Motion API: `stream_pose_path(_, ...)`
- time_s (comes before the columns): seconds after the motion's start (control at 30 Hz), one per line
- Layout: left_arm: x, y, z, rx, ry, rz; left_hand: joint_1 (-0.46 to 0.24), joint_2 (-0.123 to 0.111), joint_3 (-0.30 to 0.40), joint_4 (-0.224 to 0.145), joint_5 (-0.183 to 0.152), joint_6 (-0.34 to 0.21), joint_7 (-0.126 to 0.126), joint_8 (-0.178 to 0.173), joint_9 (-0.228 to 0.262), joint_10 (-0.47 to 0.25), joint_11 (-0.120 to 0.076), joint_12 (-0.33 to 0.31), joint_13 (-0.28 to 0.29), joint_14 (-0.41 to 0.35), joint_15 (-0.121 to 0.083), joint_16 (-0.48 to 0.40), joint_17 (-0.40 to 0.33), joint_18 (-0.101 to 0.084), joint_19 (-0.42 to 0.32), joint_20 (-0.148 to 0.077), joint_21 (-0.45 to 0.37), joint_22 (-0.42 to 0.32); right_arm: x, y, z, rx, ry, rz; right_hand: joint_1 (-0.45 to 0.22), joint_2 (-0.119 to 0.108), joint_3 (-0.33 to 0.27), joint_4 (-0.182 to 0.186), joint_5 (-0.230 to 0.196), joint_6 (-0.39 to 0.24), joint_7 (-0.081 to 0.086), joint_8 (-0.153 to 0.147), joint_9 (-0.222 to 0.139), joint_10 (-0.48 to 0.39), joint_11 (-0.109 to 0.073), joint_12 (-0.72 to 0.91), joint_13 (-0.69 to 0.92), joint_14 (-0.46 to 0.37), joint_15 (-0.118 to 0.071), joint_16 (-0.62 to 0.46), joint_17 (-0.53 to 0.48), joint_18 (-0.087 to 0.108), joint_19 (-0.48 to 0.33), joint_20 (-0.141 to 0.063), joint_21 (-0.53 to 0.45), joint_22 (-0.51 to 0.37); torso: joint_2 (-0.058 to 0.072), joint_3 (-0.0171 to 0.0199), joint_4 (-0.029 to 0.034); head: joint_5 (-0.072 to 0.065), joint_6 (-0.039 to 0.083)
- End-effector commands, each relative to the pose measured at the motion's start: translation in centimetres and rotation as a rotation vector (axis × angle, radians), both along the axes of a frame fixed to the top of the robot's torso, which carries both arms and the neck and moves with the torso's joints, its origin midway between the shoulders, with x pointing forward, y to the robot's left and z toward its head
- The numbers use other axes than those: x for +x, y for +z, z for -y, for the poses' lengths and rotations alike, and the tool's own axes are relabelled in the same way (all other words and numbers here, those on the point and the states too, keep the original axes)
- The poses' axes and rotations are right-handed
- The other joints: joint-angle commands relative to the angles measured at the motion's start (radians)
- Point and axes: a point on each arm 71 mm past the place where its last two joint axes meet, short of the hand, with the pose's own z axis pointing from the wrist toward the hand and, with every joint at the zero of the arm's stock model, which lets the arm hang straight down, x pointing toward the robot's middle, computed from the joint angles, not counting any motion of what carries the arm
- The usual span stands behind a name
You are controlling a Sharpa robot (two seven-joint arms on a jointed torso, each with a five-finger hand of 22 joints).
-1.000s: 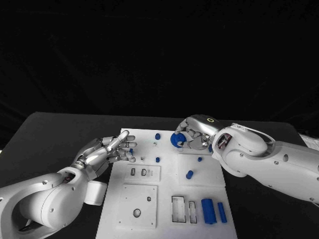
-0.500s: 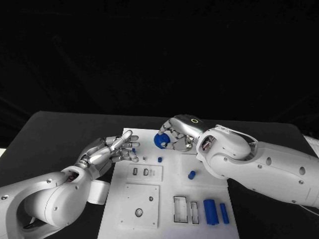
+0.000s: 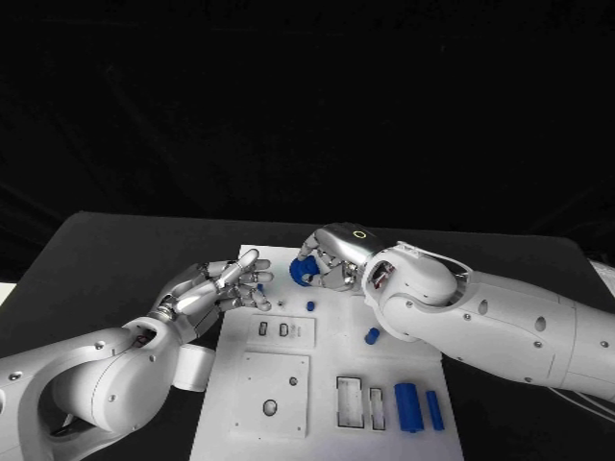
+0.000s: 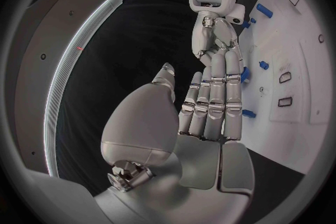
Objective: Assemble the parts on the task board
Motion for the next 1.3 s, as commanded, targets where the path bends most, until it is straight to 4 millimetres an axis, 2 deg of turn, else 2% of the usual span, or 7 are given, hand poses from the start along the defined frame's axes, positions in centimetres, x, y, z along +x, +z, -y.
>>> stream_pose_path(0.03,-0.1,0.2,0.3,-0.014,-0.023,0.006,0.002,0.007,-0.001,-0.005,-0.001,-0.002,0.0,-0.004,0.0,-0.005,-0.001,-0.005,0.002,-0.009,-0.001,-0.003,0.002,0.002,-0.006,-0.002,-0.001,-0.001,0.1,-0.4,-0.3,-0.037,-0.001,-0.01,-0.013,0.0,0.007,0.0,-0.009,0.002,0.001,-0.003,0.001,0.04,-0.005,-0.003,0.163,0.103,-0.004,0.006,0.249,-0.015,0.018,-0.006,0.002,0.041,0.0,0.0005,-0.0006,0.001,-0.003)
stream_pose_path(0.37,-0.1,0.2,0.3,-0.014,-0.023,0.006,0.003,0.008,-0.001,-0.005,-0.001,-0.002,0.0,-0.004,0.0,-0.006,-0.001,-0.005,0.002,-0.01,-0.001,-0.004,0.002,0.002,-0.007,-0.002,-0.002,-0.001,0.3,-1.2,-0.5,-0.073,-0.009,-0.039,-0.03,-0.007,0.012,-0.002,-0.042,-0.008,0.005,-0.014,-0.001,0.036,-0.001,-0.013,0.158,0.103,0.0,0.005,0.248,-0.014,0.017,-0.004,0.0,0.038,-0.001,0.0006,-0.0017,0.001,-0.005)
stream_pose_path(0.57,-0.1,0.2,0.3,-0.013,-0.023,0.006,0.003,0.008,-0.001,-0.005,-0.001,-0.002,0.0,-0.004,0.0,-0.006,-0.001,-0.005,0.002,-0.01,-0.001,-0.004,0.002,0.002,-0.007,-0.002,-0.002,-0.001,0.5,-1.3,-0.5,-0.073,-0.02,-0.036,-0.066,-0.023,-0.012,0.008,-0.231,-0.099,0.03,-0.083,-0.008,0.018,0.022,-0.048,0.136,0.103,0.019,0.007,0.251,-0.014,0.015,0.012,-0.003,0.033,0.0,0.0003,-0.0012,0.0,-0.005)
stream_pose_path(0.67,-0.1,0.2,0.3,-0.013,-0.023,0.005,0.003,0.008,-0.001,-0.005,-0.001,-0.002,0.0,-0.004,0.0,-0.006,-0.001,-0.005,0.002,-0.01,-0.001,-0.004,0.002,0.002,-0.007,-0.002,-0.002,-0.001,0.5,-1.3,-0.5,-0.068,-0.022,-0.032,-0.09,-0.032,-0.047,0.042,-0.286,-0.127,0.042,-0.106,-0.005,0.008,0.033,-0.067,0.125,0.104,0.03,0.009,0.254,-0.013,0.014,0.023,-0.004,0.032,-0.001,0.0005,-0.0006,0.0,-0.005)
stream_pose_path(0.83,-0.1,0.2,0.2,-0.013,-0.023,0.004,0.003,0.008,-0.001,-0.005,-0.001,-0.002,0.0,-0.004,0.0,-0.006,-0.001,-0.005,0.002,-0.01,-0.001,-0.004,0.002,0.002,-0.007,-0.002,-0.002,-0.001,0.6,-1.4,-0.4,-0.073,-0.026,-0.042,-0.121,-0.045,-0.132,0.124,-0.296,-0.136,0.047,-0.106,-0.003,0.005,0.04,-0.072,0.123,0.105,0.036,0.011,0.258,-0.013,0.014,0.031,-0.004,0.032,0.0,0.0005,-0.0019,0.0,-0.006)
stream_pose_path(1.0,-0.1,0.2,0.2,-0.012,-0.023,0.004,0.003,0.008,-0.001,-0.005,-0.001,-0.002,0.0,-0.004,0.0,-0.006,-0.001,-0.005,0.002,-0.01,-0.001,-0.004,0.002,0.002,-0.007,-0.002,-0.002,-0.001,0.6,-1.5,-0.1,-0.08,-0.031,-0.06,-0.175,-0.021,-0.167,0.128,-0.276,-0.112,0.042,-0.099,0.002,0.007,0.036,-0.067,0.126,0.106,0.035,0.013,0.262,-0.014,0.015,0.031,-0.002,0.036,0.0,0.0009,-0.0019,-0.001,-0.005)
stream_pose_path(1.3,-0.2,0.2,0.2,-0.011,-0.022,0.003,0.003,0.008,-0.001,-0.006,-0.001,-0.003,0.0,-0.005,0.0,-0.006,-0.001,-0.005,0.002,-0.011,-0.001,-0.005,0.002,0.002,-0.008,-0.001,-0.002,-0.001,0.7,-1.9,0.6,-0.082,-0.048,-0.093,-0.309,0.046,-0.177,0.126,-0.166,-0.07,0.029,-0.09,0.006,0.016,0.025,-0.05,0.139,0.106,0.025,0.014,0.263,-0.015,0.019,0.022,0.002,0.043,0.0,0.001,-0.0013,-0.001,-0.008)
